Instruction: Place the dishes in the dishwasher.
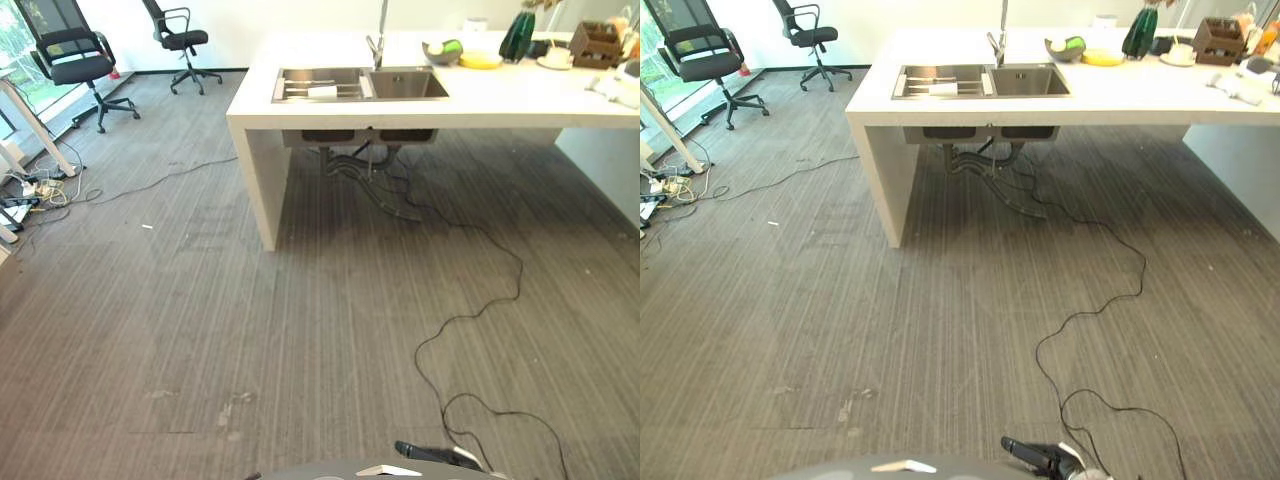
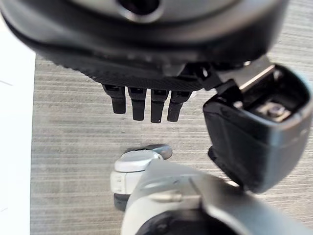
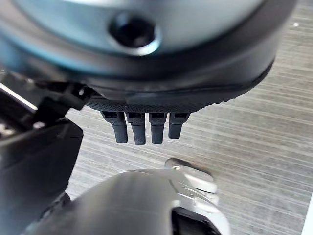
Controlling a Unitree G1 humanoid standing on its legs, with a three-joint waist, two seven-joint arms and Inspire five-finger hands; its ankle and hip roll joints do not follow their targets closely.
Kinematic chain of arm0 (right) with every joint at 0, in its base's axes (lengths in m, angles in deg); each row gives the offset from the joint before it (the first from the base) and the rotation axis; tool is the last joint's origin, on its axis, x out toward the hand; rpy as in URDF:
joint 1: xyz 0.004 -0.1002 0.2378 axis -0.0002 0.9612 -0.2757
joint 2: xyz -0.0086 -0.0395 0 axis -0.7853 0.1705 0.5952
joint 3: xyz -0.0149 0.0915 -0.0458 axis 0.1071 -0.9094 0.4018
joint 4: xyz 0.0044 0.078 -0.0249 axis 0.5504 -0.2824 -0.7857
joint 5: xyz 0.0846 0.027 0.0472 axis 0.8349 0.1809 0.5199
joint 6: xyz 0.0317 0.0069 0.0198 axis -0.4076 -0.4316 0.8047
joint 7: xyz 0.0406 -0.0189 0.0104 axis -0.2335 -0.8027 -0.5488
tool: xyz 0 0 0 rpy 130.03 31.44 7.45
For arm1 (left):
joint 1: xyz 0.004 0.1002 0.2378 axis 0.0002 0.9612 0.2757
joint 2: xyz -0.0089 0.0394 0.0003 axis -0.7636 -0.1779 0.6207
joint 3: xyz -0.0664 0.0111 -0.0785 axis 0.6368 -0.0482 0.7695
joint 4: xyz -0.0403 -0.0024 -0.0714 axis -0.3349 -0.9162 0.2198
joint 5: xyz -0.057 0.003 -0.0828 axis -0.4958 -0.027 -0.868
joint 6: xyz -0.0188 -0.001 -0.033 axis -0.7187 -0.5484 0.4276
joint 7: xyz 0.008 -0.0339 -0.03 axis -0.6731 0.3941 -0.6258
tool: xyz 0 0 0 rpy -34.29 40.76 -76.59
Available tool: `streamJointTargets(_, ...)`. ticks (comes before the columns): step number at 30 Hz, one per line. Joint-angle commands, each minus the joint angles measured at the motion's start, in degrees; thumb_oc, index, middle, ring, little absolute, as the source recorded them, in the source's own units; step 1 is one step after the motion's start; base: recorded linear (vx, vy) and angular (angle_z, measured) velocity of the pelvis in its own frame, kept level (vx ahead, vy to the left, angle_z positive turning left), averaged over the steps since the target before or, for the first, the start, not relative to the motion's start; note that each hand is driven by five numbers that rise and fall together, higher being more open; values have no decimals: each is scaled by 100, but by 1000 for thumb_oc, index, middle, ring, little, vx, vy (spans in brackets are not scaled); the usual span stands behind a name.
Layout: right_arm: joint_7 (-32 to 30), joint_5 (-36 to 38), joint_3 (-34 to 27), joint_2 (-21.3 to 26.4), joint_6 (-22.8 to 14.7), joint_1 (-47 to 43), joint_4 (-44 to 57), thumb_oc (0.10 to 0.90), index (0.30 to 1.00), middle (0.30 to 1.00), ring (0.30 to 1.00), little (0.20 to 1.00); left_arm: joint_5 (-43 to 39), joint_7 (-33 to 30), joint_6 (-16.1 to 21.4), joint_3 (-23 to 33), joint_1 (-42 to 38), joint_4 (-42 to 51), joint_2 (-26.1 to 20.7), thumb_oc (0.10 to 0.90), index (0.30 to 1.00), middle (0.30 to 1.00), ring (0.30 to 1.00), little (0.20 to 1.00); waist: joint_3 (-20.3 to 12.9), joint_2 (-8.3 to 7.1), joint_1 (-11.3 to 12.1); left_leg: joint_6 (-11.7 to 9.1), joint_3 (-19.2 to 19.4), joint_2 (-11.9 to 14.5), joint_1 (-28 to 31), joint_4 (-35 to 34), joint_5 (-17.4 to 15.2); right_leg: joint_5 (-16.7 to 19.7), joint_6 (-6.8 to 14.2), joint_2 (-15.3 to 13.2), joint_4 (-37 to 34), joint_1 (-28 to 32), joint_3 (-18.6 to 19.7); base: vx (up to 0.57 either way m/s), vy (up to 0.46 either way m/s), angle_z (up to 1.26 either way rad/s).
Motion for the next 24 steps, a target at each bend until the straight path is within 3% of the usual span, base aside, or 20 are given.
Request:
streamJointTargets(1,236,-161,-318,266,-44,22,1243,800,900,900,900,900,-66,165,134,-35,-270,125,-13,800,900,900,900,900,171,-170,-23,-199,-319,-150,205,-478,182,906,724,-256,-1339,405,222,0,0,0)
streamJointTargets(6,332,-238,-484,406,57,232,1888,800,900,900,900,900,-151,168,113,1,-231,261,-57,800,900,900,900,900,152,-167,-19,-208,-316,-145,220,-478,161,886,737,-269,-1339,421,191,0,0,0)
streamJointTargets(9,255,-201,-527,319,-95,336,1173,800,900,900,900,900,-263,120,180,105,-203,301,-34,800,900,900,900,900,181,-150,-49,-211,-291,-137,234,-478,150,885,744,-271,-1339,428,184,-2,1,1)
streamJointTargets(18,79,413,-711,35,6,355,1047,800,900,900,900,900,-1105,-183,187,267,-359,691,56,800,900,900,900,900,169,-145,-67,-239,-278,-108,249,-478,147,852,739,-270,-1339,469,158,-1,-2,-2)
streamJointTargets(24,37,905,-1052,-42,59,1159,1847,800,900,900,900,900,-1527,-343,161,284,125,1505,24,800,900,900,900,900,169,-101,-130,-263,-262,-108,251,-478,144,836,740,-273,-1339,478,124,0,0,0)
